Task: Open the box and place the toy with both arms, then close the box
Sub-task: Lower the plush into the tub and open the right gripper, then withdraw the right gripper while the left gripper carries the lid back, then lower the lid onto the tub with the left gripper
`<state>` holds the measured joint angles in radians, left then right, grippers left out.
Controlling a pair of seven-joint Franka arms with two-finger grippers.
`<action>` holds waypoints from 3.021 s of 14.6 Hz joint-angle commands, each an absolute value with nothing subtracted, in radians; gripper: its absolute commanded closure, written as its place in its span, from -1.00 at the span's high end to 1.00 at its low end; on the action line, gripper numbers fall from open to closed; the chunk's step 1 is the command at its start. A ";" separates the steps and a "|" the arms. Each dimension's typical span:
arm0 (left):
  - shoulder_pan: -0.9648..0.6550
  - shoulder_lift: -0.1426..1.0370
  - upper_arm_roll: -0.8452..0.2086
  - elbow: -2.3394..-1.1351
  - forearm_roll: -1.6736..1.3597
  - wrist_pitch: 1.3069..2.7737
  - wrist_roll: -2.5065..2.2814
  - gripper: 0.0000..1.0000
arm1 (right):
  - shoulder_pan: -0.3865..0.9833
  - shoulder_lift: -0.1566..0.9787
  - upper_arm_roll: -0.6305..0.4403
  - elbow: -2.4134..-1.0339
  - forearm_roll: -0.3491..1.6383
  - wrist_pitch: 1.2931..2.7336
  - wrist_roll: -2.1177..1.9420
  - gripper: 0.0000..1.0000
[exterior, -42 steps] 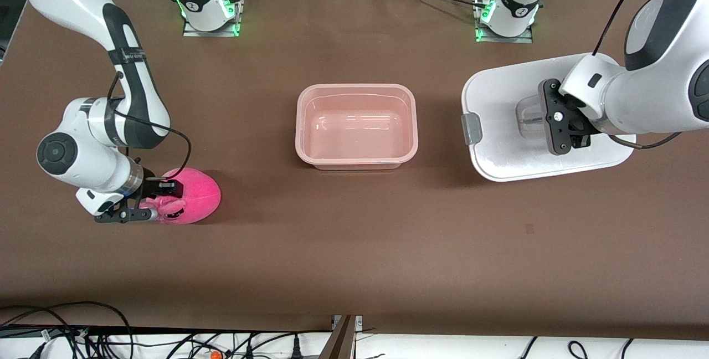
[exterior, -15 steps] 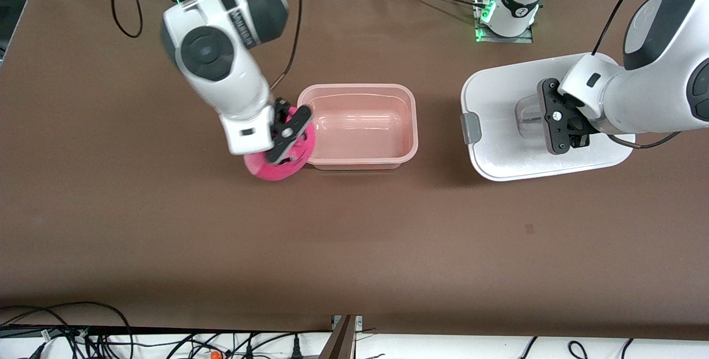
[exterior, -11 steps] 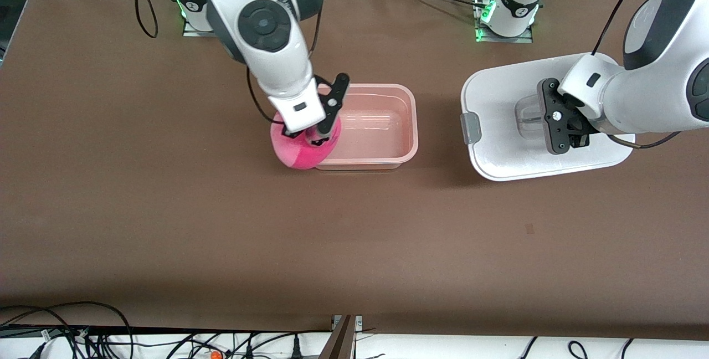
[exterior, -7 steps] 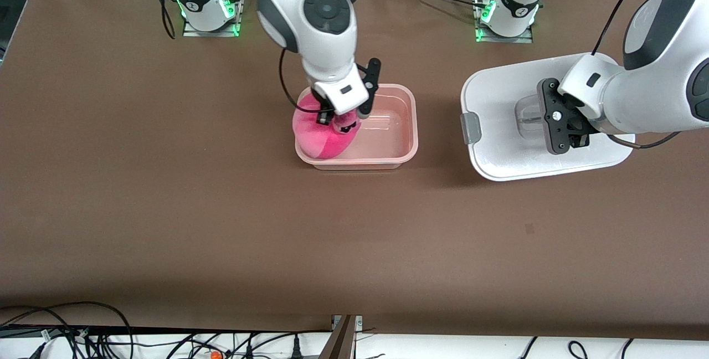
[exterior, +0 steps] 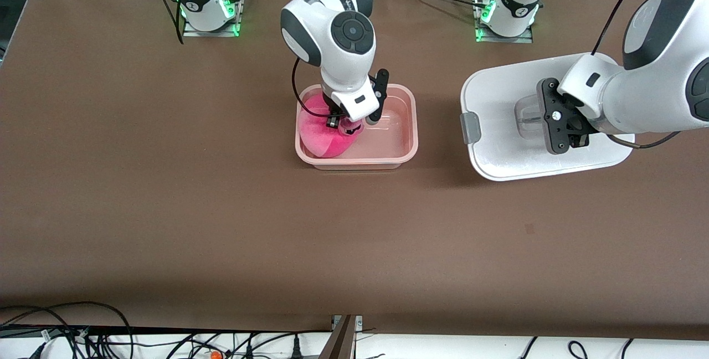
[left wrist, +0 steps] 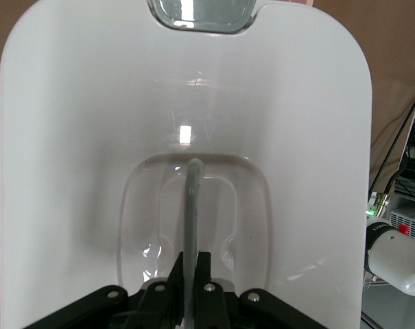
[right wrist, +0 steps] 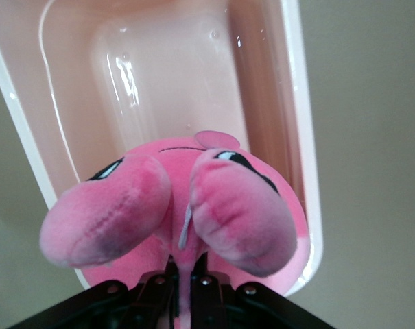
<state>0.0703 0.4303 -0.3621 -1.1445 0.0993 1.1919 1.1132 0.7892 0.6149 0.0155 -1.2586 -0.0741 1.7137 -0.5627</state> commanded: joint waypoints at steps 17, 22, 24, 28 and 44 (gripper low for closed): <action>0.026 0.436 -0.367 -1.115 0.124 1.169 1.112 -1.00 | 0.847 0.688 -0.065 -1.244 -0.133 1.927 -0.229 1.00; 0.026 0.437 -0.367 -1.117 0.121 1.169 1.114 -1.00 | 0.735 0.531 -0.201 -1.241 -0.039 1.884 -0.241 1.00; 0.020 0.443 -0.368 -1.121 0.094 1.169 1.118 -1.00 | 0.707 0.465 -0.216 -1.252 -0.012 1.821 -0.241 1.00; -0.024 0.475 -0.365 -1.195 -0.097 1.193 1.080 -1.00 | 0.654 0.313 -0.288 -1.296 0.025 1.669 -0.325 1.00; -0.494 0.703 -0.354 -1.203 0.028 1.792 0.693 -1.00 | 0.195 -0.061 -0.114 -1.623 -0.001 1.589 -0.089 1.00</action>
